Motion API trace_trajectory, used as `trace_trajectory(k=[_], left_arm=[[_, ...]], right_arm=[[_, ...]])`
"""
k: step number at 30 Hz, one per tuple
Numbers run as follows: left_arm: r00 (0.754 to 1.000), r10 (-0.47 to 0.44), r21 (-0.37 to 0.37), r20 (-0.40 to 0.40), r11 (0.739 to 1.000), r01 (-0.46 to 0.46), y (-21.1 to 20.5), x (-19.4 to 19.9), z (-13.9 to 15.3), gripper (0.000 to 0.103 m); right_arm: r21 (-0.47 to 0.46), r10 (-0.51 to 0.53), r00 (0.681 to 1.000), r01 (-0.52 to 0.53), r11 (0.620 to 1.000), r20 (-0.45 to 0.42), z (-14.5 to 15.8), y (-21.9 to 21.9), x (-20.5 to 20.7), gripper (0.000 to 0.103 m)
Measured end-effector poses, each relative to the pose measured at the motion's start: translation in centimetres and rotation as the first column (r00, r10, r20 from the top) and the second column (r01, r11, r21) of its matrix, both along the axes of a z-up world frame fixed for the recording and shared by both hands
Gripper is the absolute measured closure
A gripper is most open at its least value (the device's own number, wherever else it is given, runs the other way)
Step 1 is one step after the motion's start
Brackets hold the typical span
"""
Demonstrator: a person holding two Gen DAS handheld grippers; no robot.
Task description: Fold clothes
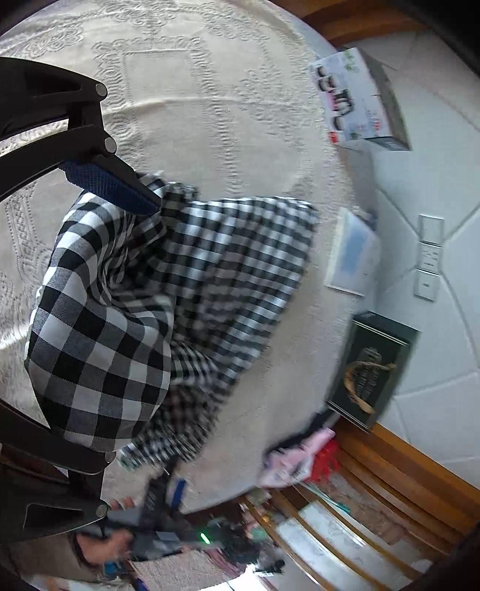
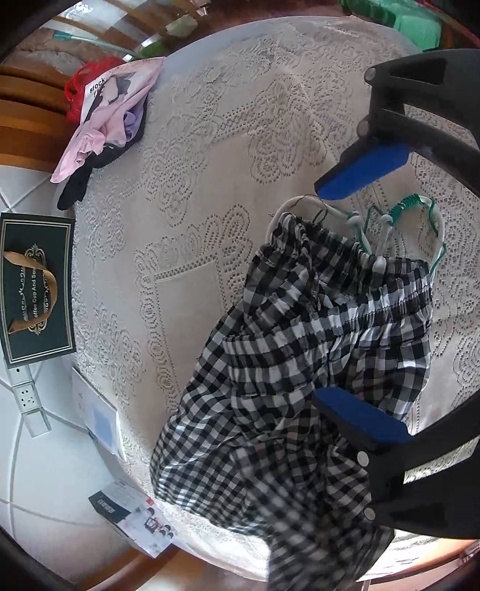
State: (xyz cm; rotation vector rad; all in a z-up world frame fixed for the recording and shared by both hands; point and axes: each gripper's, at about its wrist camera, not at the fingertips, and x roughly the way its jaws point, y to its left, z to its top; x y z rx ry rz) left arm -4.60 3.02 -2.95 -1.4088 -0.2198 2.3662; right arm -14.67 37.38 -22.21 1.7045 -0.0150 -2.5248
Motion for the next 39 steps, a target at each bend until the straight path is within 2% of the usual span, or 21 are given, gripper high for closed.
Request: trace_trajectory(k=[3,6,10,13,17,20,22,23,24,25,26,27,29,32,34,36,39], left_arm=[[0.999,-0.041,0.066,-0.014,0.997,0.042,0.1,-0.3,2.0,0.009],[0.996,-0.083,0.103,0.023,0.991,0.081,1.7,-1.1,1.7,0.008],[0.982,-0.142,-0.038,0.127,0.988,0.148,5.3,-1.4,-2.4,0.008],[0.973,-0.161,-0.133,0.166,0.974,0.184,6.6,-0.3,-5.3,0.008],[0.974,-0.143,-0.186,0.175,0.967,0.175,6.1,1.0,-7.0,0.008],[0.981,-0.137,-0.177,0.139,0.971,0.161,4.7,2.3,-6.2,0.008],[0.983,-0.138,-0.164,0.123,0.974,0.157,3.9,3.2,-5.4,0.008],[0.982,-0.145,-0.151,0.120,0.975,0.163,3.6,3.6,-5.1,0.008],[0.981,-0.156,-0.135,0.118,0.976,0.171,3.5,3.9,-4.8,0.008],[0.979,-0.167,-0.119,0.116,0.976,0.180,3.3,4.3,-4.6,0.008],[0.978,-0.177,-0.103,0.115,0.977,0.189,3.1,4.7,-4.4,0.008],[0.977,-0.186,-0.102,0.108,0.975,0.197,3.0,5.1,-4.1,0.008],[0.977,-0.196,-0.120,0.085,0.971,0.205,3.0,6.0,-3.4,0.008],[0.986,-0.157,-0.165,0.051,0.973,0.163,2.3,6.4,-2.6,0.009],[0.987,-0.150,-0.132,0.059,0.979,0.157,1.8,5.9,-2.7,0.008],[0.987,-0.133,-0.146,0.086,0.979,0.145,1.9,5.0,-3.3,0.008],[0.989,-0.092,-0.244,0.118,0.963,0.118,2.5,3.2,-5.7,0.008]], right_arm=[[-0.007,-0.002,1.000,0.002,1.000,0.014,-0.5,0.1,-0.1,0.000],[-0.034,0.003,1.000,-0.003,0.999,0.008,-0.3,0.1,-0.3,0.000],[-0.100,0.046,0.999,-0.048,0.994,-0.019,0.6,-0.8,-0.3,0.000],[-0.156,0.131,0.991,-0.129,0.979,0.004,0.6,-2.1,0.0,0.000],[-0.223,0.310,0.950,-0.294,0.929,0.042,0.1,-5.3,1.2,0.000],[-0.255,0.407,0.913,-0.384,0.888,0.043,0.0,-8.2,1.7,0.000],[-0.282,0.439,0.898,-0.414,0.865,0.027,0.3,-9.9,1.7,0.006],[-0.312,0.459,0.888,-0.429,0.848,0.023,0.5,-11.0,1.3,0.016],[-0.336,0.477,0.879,-0.444,0.831,0.019,0.5,-11.9,0.9,0.033],[-0.349,0.491,0.871,-0.454,0.820,0.019,0.4,-13.0,0.2,0.045],[-0.355,0.501,0.865,-0.461,0.813,0.022,0.1,-14.3,-0.7,0.069],[-0.358,0.501,0.865,-0.459,0.813,0.028,-0.3,-15.3,-1.8,0.079],[-0.346,0.478,0.878,-0.439,0.829,0.030,-0.7,-16.9,-4.2,0.083],[-0.278,0.421,0.907,-0.408,0.870,-0.016,-0.1,-18.1,-6.8,0.086],[-0.239,0.386,0.921,-0.386,0.891,-0.048,0.8,-18.2,-7.4,0.087],[-0.266,0.384,0.919,-0.394,0.880,-0.092,2.3,-17.8,-7.0,0.087],[-0.353,0.371,0.919,-0.393,0.849,-0.133,4.5,-16.0,-5.6,0.086]])
